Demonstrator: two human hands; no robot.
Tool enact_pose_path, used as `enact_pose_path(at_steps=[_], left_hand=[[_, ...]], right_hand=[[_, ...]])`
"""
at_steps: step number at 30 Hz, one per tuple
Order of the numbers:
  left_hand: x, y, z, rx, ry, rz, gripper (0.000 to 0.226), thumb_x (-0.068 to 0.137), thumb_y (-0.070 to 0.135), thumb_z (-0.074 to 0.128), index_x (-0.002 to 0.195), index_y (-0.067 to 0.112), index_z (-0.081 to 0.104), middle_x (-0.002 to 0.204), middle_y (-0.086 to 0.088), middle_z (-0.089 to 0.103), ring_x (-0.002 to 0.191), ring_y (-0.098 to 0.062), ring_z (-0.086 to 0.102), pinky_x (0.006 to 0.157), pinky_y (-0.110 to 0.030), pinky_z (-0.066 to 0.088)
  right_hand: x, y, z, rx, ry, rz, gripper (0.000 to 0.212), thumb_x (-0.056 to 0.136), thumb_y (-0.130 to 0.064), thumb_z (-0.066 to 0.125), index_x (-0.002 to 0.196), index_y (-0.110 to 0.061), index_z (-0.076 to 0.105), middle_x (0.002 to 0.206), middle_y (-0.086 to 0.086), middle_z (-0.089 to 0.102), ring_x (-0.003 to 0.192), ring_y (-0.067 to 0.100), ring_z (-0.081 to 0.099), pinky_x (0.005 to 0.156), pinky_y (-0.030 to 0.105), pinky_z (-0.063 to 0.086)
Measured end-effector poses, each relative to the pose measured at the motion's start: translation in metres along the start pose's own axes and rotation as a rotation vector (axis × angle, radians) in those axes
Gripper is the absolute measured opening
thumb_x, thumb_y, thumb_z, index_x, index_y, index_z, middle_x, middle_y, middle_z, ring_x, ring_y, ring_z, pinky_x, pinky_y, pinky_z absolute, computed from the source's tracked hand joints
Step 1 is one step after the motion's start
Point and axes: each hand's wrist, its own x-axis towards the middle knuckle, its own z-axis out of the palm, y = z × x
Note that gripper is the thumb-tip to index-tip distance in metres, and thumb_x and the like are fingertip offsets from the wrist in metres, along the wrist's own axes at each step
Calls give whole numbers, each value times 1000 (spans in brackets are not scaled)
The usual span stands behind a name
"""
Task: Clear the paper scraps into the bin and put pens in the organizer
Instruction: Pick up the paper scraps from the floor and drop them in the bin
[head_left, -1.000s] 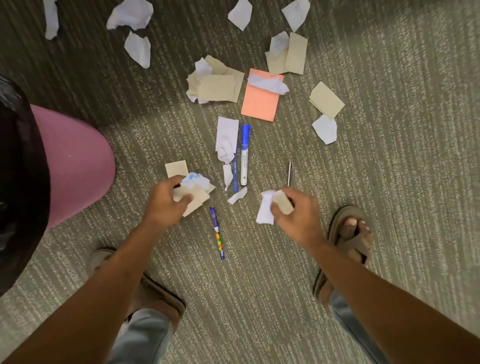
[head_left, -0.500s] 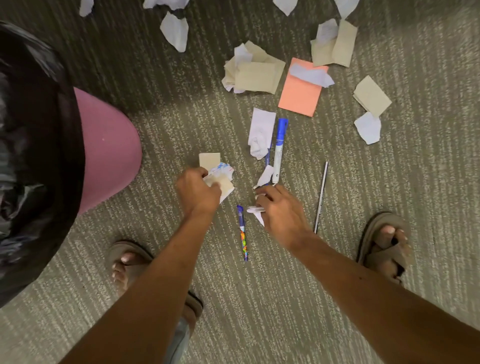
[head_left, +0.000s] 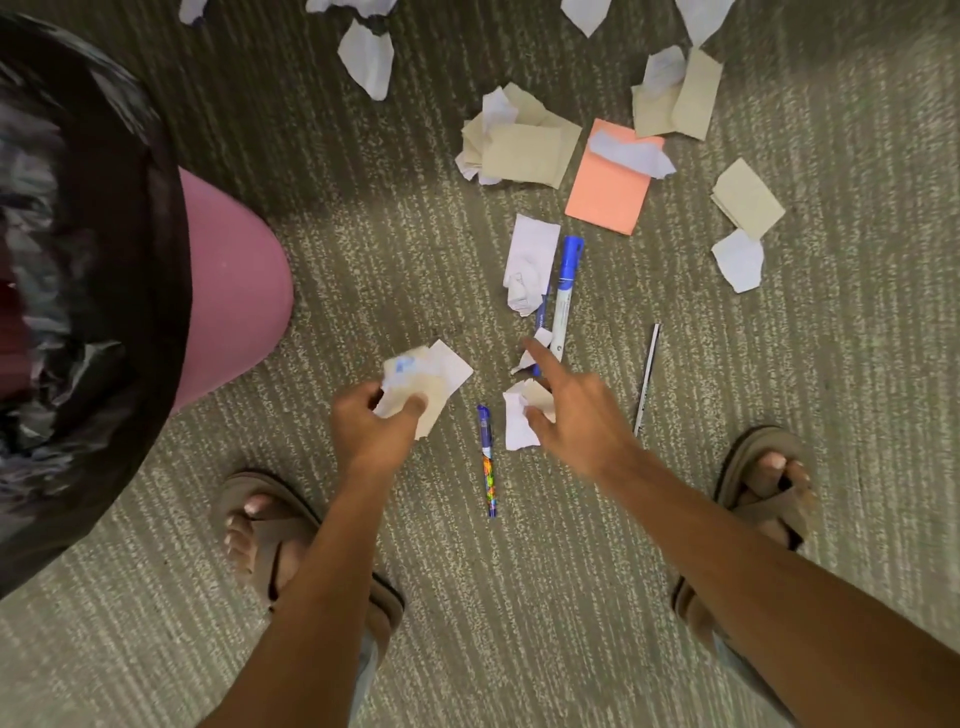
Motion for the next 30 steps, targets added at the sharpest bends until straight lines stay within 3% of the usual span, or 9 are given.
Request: enact_pose_path(at_steps=[4, 7, 10, 14, 18, 24, 26, 30], left_hand=[[-5, -4, 12, 298, -36, 205, 27, 69, 5, 80, 93, -1, 69, 116, -8, 57, 105, -27, 58, 82, -32, 51], [-8, -3, 22, 533, 28, 309, 30, 75, 15, 78, 99, 0, 71, 119, -8, 57, 112, -27, 50, 89, -37, 46], [-10, 1, 29, 581, 81, 323, 32, 76, 17, 78, 103, 1, 70, 119, -9, 58, 111, -27, 54, 90, -38, 47], [-8, 4, 33, 662, 85, 392, 33, 73, 14, 81, 102, 1, 70, 132, -11, 53, 122, -27, 49, 102, -43, 45], [-6, 9, 33, 791, 91, 411, 30, 73, 18, 81, 97, 4, 71, 113, -11, 67, 110, -28, 55, 93, -40, 50], [-16, 17, 24, 533, -41, 321, 19, 79, 10, 76, 97, 6, 71, 98, -9, 67, 84, -18, 57, 76, -24, 50], [-25, 22, 17, 476, -52, 311, 18, 78, 8, 76, 95, 6, 70, 96, -7, 67, 83, -20, 61, 77, -30, 56], [-47, 37, -2, 399, -5, 279, 17, 78, 11, 76, 94, 7, 70, 93, -7, 69, 76, -15, 56, 73, -24, 49]], right_hand=[[18, -6, 1, -119, -78, 147, 69, 89, -15, 64, 148, -31, 32, 77, 7, 51, 68, 25, 51, 70, 39, 57], [21, -10, 5, -139, -12, 108, 51, 89, -13, 60, 137, -26, 50, 83, 11, 63, 75, 30, 62, 72, 38, 57], [21, -9, 7, -140, 49, 72, 28, 89, -13, 60, 117, -15, 64, 93, 14, 70, 84, 33, 66, 75, 37, 57], [17, -7, 9, -98, 126, 29, 16, 89, -12, 63, 103, -9, 68, 89, 13, 70, 75, 28, 65, 70, 37, 58], [9, -5, 7, -43, 159, -41, 24, 88, -14, 65, 111, -10, 68, 92, 11, 73, 76, 27, 67, 69, 33, 57], [-9, -12, -7, -16, 109, -115, 30, 89, -14, 65, 118, -6, 67, 104, 13, 73, 88, 27, 69, 83, 39, 57], [-15, -19, -18, 3, 113, -102, 31, 89, -14, 66, 120, -7, 67, 106, 13, 73, 88, 25, 69, 85, 37, 58], [-27, -39, -43, 36, 150, -71, 32, 88, -15, 68, 120, -10, 67, 106, 12, 73, 84, 21, 70, 84, 26, 56]])
